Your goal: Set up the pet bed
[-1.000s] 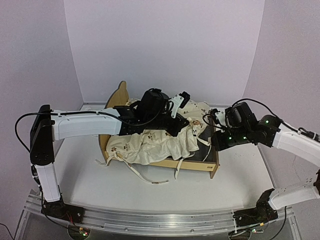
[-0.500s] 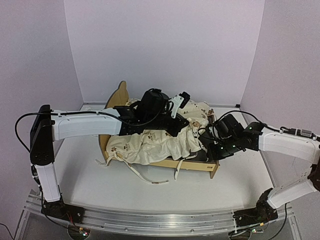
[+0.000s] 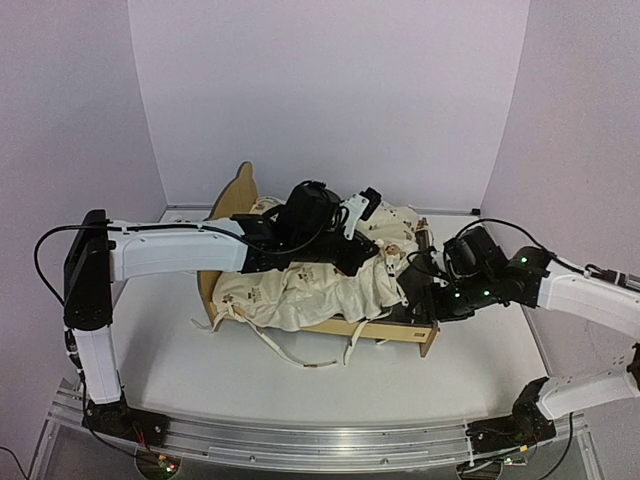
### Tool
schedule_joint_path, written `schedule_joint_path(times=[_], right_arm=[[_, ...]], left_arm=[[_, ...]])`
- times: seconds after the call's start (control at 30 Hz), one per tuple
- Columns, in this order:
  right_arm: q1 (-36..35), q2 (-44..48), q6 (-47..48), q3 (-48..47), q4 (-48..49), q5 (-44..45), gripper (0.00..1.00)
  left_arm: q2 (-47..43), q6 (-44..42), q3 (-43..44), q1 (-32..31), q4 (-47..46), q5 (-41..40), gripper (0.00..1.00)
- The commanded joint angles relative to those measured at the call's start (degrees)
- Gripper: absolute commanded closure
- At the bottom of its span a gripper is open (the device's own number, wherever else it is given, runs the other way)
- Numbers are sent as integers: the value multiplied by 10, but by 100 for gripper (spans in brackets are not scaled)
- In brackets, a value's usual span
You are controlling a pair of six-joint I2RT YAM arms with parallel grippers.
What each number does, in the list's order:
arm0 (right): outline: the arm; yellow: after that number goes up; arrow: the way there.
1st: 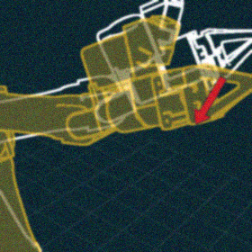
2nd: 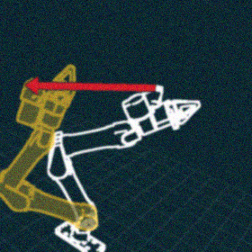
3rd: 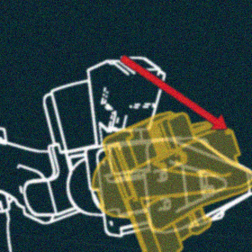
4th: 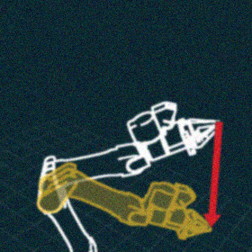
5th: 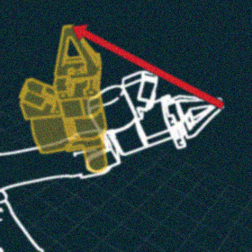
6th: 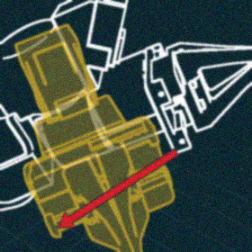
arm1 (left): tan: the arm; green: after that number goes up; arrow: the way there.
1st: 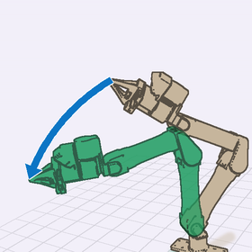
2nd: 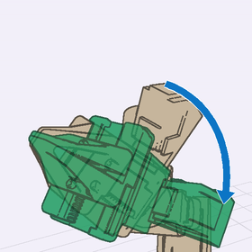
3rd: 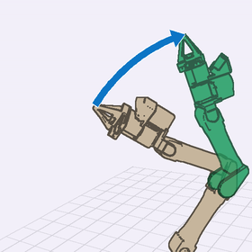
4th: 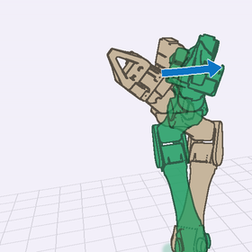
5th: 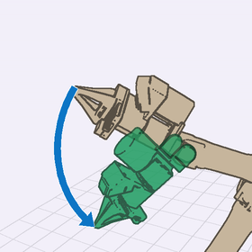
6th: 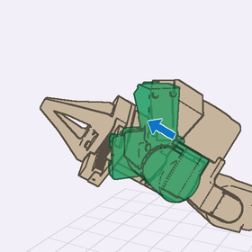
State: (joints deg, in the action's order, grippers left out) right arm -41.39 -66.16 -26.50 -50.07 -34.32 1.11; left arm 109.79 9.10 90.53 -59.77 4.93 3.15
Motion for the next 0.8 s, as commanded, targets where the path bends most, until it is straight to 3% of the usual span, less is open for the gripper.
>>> schedule_joint_path(times=[0.0, 0.2, 0.37, 0.53, 0.67, 0.77], right_arm=[[-1, 60, -53, 34, -13, -54, 40], [-46, 125, -117, 138, 62, -64, 45], [-106, 128, -173, 288, 291, -29, 47], [-165, 66, -140, 391, 554, 108, 45], [-191, -37, -81, 463, 788, 186, 42], [-195, -117, -29, 460, 871, 213, 41]], left_arm=[[33, 7, 44, 7, 12, -53, 100], [60, 0, 78, 8, 31, -69, 100], [68, -8, 93, 8, 38, -77, 100], [64, -10, 95, 8, 51, -78, 100], [58, -9, 87, 8, 53, -72, 100], [55, -8, 81, 8, 54, -69, 100]])
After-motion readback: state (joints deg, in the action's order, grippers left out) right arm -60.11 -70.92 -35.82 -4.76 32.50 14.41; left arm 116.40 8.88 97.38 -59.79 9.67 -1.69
